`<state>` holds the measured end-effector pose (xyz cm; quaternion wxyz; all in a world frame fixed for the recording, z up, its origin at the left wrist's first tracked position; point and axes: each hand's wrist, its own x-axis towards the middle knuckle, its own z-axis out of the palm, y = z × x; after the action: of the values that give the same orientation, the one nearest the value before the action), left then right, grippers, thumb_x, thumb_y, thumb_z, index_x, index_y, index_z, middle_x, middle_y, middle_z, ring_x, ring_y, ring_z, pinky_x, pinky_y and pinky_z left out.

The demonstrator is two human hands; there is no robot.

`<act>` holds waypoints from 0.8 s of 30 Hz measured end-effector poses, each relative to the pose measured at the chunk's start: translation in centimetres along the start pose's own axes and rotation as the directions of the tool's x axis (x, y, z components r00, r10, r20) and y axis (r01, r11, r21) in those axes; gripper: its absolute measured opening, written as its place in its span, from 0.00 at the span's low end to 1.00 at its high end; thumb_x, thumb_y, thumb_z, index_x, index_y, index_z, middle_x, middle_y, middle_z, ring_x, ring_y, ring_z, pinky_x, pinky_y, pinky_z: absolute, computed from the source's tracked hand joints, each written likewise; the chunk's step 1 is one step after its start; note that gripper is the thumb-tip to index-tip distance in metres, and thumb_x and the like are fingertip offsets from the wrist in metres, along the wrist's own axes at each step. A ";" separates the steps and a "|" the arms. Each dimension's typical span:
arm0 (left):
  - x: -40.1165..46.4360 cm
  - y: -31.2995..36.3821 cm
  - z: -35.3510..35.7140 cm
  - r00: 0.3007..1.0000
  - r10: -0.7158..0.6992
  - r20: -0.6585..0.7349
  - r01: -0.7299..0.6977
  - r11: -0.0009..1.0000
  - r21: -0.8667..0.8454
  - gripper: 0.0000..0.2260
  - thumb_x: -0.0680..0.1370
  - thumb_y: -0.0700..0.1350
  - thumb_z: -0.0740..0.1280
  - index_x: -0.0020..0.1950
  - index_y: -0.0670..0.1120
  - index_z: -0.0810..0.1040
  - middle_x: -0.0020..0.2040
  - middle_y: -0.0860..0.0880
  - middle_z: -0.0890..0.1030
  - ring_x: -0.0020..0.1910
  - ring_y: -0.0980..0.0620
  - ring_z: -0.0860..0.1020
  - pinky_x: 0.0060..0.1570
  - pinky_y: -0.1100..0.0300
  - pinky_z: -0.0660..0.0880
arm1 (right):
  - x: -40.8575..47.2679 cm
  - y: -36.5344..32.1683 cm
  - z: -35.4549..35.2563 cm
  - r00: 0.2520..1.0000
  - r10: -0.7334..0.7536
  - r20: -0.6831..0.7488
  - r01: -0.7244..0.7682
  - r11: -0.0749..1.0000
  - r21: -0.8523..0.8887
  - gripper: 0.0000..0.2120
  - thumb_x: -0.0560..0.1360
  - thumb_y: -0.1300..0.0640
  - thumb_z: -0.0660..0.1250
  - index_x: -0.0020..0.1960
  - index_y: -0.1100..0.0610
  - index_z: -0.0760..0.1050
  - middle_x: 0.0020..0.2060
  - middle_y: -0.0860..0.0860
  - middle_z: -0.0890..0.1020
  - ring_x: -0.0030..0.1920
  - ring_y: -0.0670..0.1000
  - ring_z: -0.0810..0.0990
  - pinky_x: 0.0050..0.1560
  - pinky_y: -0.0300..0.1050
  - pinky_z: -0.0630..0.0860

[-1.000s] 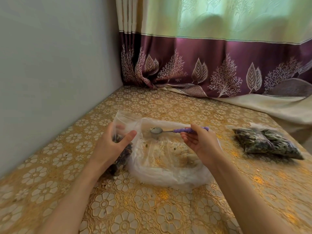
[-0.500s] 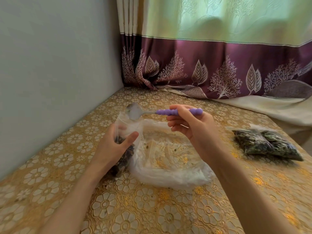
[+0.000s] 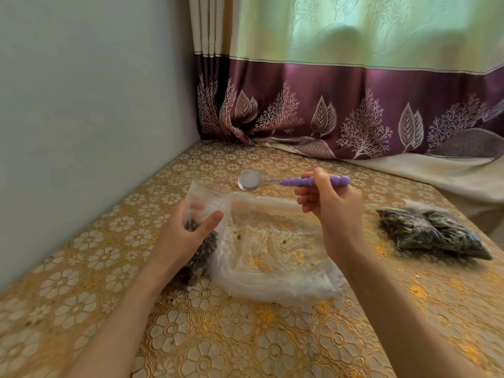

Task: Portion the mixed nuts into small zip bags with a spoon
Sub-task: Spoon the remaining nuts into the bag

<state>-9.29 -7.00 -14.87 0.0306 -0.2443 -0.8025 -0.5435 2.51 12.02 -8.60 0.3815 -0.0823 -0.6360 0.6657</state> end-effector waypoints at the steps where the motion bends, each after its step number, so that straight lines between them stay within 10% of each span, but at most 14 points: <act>1: 0.0 0.0 0.0 1.000 -0.001 -0.002 0.001 1.000 0.000 0.30 0.64 0.69 0.63 0.58 0.51 0.71 0.53 0.53 0.79 0.50 0.62 0.75 0.41 0.69 0.65 | 0.0 0.4 -0.1 1.000 0.003 0.000 -0.003 0.998 -0.069 0.14 0.80 0.61 0.59 0.38 0.61 0.79 0.37 0.56 0.85 0.31 0.48 0.76 0.29 0.36 0.73; 9: 0.1 -0.2 -0.1 1.000 -0.014 0.000 0.014 1.000 -0.003 0.34 0.62 0.74 0.65 0.57 0.52 0.72 0.53 0.54 0.79 0.52 0.56 0.76 0.44 0.67 0.67 | -0.2 2.0 -0.2 0.989 0.131 0.075 -0.097 0.931 -0.353 0.17 0.78 0.62 0.61 0.33 0.56 0.80 0.33 0.55 0.85 0.30 0.47 0.77 0.30 0.40 0.73; 24: 0.1 -0.1 0.0 1.000 -0.014 0.022 0.015 1.000 -0.006 0.27 0.63 0.69 0.64 0.55 0.55 0.69 0.50 0.57 0.76 0.49 0.63 0.73 0.42 0.67 0.67 | -0.8 3.3 0.8 0.991 0.132 0.030 -0.112 0.925 -0.363 0.22 0.80 0.57 0.60 0.29 0.58 0.80 0.30 0.54 0.84 0.28 0.48 0.79 0.29 0.40 0.75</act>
<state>-9.43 -6.96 -14.93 0.0171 -0.2446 -0.8028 -0.5435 1.27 11.24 -11.76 0.3003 -0.1723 -0.7512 0.5620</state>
